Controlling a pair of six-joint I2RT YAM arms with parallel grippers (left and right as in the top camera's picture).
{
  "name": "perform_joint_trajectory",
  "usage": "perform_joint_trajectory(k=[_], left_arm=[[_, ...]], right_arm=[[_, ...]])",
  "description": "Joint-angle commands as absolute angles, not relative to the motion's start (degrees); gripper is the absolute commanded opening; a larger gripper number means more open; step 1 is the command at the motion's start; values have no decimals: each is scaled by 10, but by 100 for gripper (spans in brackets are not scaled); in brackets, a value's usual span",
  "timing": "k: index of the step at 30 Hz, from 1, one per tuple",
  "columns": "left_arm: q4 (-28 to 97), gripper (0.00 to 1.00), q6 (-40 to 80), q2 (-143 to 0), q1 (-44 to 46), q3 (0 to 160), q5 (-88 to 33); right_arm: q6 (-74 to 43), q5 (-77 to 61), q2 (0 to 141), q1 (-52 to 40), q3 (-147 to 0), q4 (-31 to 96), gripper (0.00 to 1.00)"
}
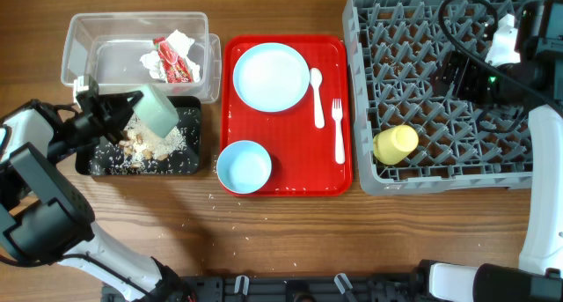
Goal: Sort waste into correct bins and load items into the dishwasher rack
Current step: 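Tip the green bowl over the black tray to dump the rice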
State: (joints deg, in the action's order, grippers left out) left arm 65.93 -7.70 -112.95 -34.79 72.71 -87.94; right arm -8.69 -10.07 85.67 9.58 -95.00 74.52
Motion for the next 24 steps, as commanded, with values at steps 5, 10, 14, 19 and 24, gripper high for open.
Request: perform_joint_trajectory(k=[5,10,14,19,24], left_arm=[[667,4,-38,-1132,-353,726,-904],[736,4,-122,-1076,-330,729,-898],[731,4,-116,-990,-264,760,-795],[581,4,36,-913,-104,775,-575],[465,4,129,-929,158,775,-234]], right_arm=[[-75,-100,849,96,-961,744,99],[-74,-99,849,96,-961,744,100],[-75,-100,849,96,-961,744,100],[-74,-100,849,96,-961,744,100],[-74,-100,849,96,-961,744,100]])
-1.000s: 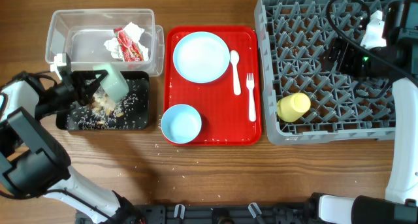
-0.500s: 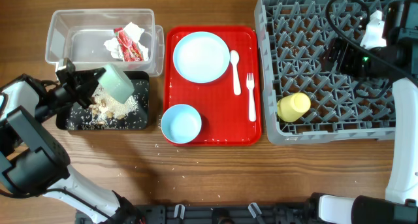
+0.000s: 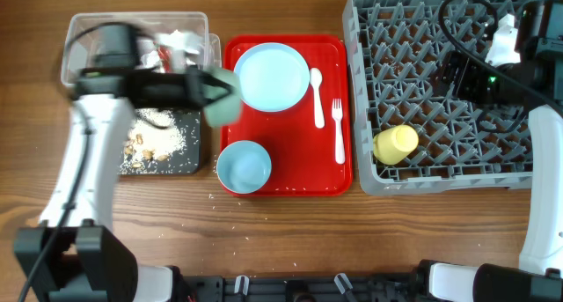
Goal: Sort waste into correct bins and load items into the dishwasher rack
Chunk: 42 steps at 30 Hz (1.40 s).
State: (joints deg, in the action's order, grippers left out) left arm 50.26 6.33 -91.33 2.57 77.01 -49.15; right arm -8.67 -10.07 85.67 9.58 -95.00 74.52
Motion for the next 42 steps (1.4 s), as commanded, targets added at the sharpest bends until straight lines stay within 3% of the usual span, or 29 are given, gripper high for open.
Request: perform_joint_trajectory(k=[1,5,10,12,13,14,16,20,23,29,33,38,42], left_arm=[[456,4,129,-938,196,775,-188],[426,4,129,-1008,349,775,-36],[417,4,128,-1066,419,775,25],[417,19,129,-1067,423,775,25],[413,38,129,-1066,423,775,25],[408,47,130,-1063,420,775,25],[411,59,161,-1050,405,782,33],[452,61,233,-990,340,823,28],[488,62,295,-906,243,841,4],[527,61,303,-814,67,841,-34],[558,61,303,-821,27,841,-34],[560,61,302,-832,26,841,-32],[560,63,302,-832,26,841,-31]], right_arm=[[-74,-100,849,96,-961,744,100],[-75,-100,849,96,-961,744,99],[-74,-105,849,96,-961,744,100],[-75,-119,849,96,-960,744,100],[-75,-131,849,96,-960,744,99],[-75,-144,849,96,-960,743,99],[-75,-170,850,84,-960,738,99],[-95,-177,852,15,-952,712,97],[-125,-177,865,-67,-924,667,94],[-158,-159,958,-194,-886,606,85],[-167,-119,1050,-237,-886,602,79],[-166,-116,1153,-244,-886,594,63],[-165,-116,1199,-244,-886,582,31]])
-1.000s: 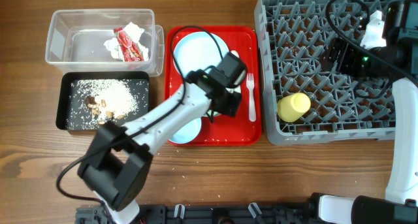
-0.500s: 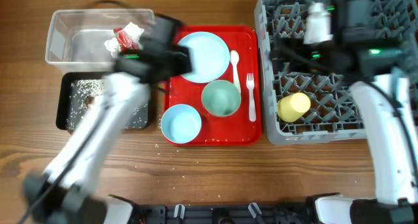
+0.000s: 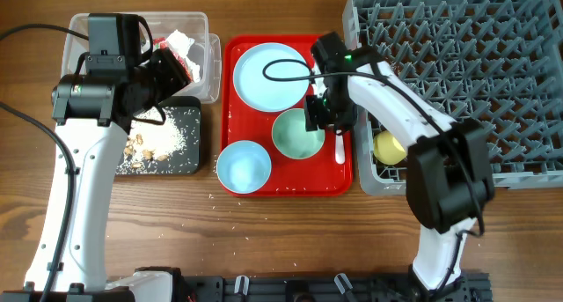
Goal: Sort waste into correct bins and load items into the dishwasher rack
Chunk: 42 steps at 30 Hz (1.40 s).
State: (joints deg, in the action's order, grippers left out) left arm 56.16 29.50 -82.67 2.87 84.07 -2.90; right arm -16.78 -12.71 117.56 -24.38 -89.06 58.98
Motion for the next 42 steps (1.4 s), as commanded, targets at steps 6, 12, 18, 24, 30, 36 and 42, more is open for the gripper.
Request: perform_joint_trajectory(k=[6,12,18,24,30,36,42], left_arm=[[560,76,303,-832,26,841,-29],[565,100,303,-832,26,841,-30],[564,100,303,-832,26,841,-30],[564,100,303,-832,26,841,-29],[565,100,303,-832,26,841,-30],[565,100,303,-832,26,841,-30],[564,100,303,-832,26,841,-30]], right_arm=[[-166,-94,1203,-244,-885,573,4],[-170,-70,1101,-220,-910,608,4],[-246,223,944,-171,-931,569,4],[-200,461,988,-139,-930,391,4],[19,531,1113,-128,-930,119,4],[166,544,1228,-128,-930,-45,4],[164,544,1249,-135,-930,10,4]])
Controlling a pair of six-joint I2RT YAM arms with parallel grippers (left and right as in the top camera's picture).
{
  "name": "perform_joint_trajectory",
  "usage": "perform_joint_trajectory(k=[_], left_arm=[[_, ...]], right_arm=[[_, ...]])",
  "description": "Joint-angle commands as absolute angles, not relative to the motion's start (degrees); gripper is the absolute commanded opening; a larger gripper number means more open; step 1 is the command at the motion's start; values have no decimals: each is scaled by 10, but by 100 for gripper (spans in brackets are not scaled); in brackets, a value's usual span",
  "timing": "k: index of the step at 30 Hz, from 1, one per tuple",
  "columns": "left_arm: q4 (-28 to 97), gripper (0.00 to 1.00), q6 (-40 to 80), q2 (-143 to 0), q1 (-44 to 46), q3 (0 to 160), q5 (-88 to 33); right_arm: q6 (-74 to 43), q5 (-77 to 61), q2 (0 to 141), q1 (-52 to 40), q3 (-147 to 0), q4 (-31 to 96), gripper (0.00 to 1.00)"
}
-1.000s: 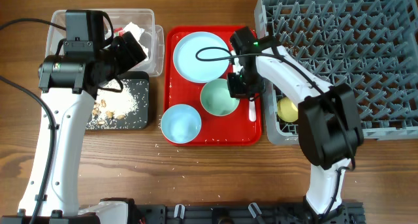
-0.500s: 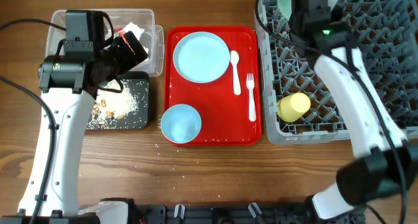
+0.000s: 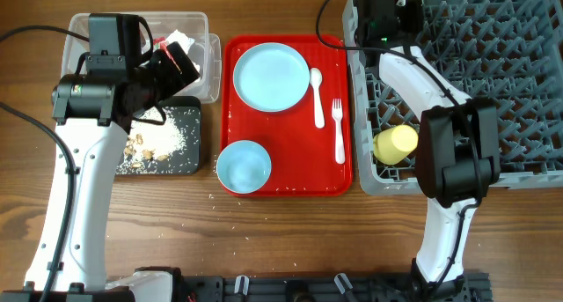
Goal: Sort waste into correct bins and load items into the dishwasher rack
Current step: 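Place the green bowl in the back of the rack with the right gripper, then grasp the light-blue bowl with the right gripper and set it in the rack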
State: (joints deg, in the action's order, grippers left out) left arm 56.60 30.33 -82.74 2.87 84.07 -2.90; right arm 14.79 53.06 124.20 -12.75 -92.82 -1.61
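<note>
On the red tray [image 3: 286, 183] lie a light blue plate [image 3: 271, 77], a light blue bowl [image 3: 244, 167], a white spoon [image 3: 317, 95] and a white fork [image 3: 338, 130]. A yellow cup [image 3: 396, 144] lies in the grey dishwasher rack [image 3: 475, 82]. My right gripper [image 3: 400, 7] is at the rack's far left corner; its jaws are hidden by the wrist. No green bowl shows on the tray or anywhere else. My left gripper [image 3: 179, 66] hangs over the near edge of the clear bin [image 3: 97, 51], holding nothing.
The clear bin holds crumpled wrappers [image 3: 180, 47]. A black tray [image 3: 163, 152] with food scraps sits in front of it. Crumbs dot the wood near the red tray's front left corner. The right arm's links cross the rack's left side.
The green bowl is gone from the red tray. My right gripper was at that bowl on the tray and is now at the rack's far left corner. The left arm has not moved.
My left gripper first held the green bowl tipped over the black tray, then held it beside the red tray. Later the bowl stood on the red tray with my right gripper at it and my left back by the bin. Now the bowl is off the tray.
</note>
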Motion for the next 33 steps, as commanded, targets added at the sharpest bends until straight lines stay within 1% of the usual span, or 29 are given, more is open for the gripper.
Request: perform_joint_trajectory(k=[1,4,7,8,10,11,14,18,20,22,23,24,26,28,29,31,33], left_arm=[[564,100,303,-832,26,841,-29],[564,100,303,-832,26,841,-30],[565,100,303,-832,26,841,-29],[565,100,303,-832,26,841,-30],[565,100,303,-832,26,841,-30],[565,100,303,-832,26,841,-30],[565,100,303,-832,26,841,-30],[565,100,303,-832,26,841,-29],[565,100,303,-832,26,841,-30],[565,100,303,-832,26,841,-30],[564,100,303,-832,26,841,-30],[564,100,303,-832,26,841,-30],[564,100,303,-832,26,841,-29],[565,100,303,-832,26,841,-30],[564,100,303,-832,26,841,-30],[565,100,303,-832,26,841,-29],[564,100,303,-832,26,841,-29]], right_arm=[[165,544,1249,-142,-930,33,4],[164,541,1249,-160,-930,89,4],[147,540,1249,-182,-930,130,24],[131,539,1247,-192,-930,138,35],[131,540,1241,-215,-930,148,53],[129,540,1237,-222,-930,152,59],[104,512,1211,-231,-930,180,64],[19,397,1138,-230,-930,263,69],[-4,331,1100,-230,-930,302,72],[-24,217,1061,-230,-930,354,81],[-38,135,1042,-230,-930,387,92],[-56,33,1025,-230,-930,420,98],[-98,-110,1018,-229,-930,460,100],[-133,-240,1021,-235,-908,480,98],[-150,-253,1022,-243,-889,476,96],[-191,-254,1027,-266,-841,462,94],[-226,-254,1032,-303,-778,422,89]])
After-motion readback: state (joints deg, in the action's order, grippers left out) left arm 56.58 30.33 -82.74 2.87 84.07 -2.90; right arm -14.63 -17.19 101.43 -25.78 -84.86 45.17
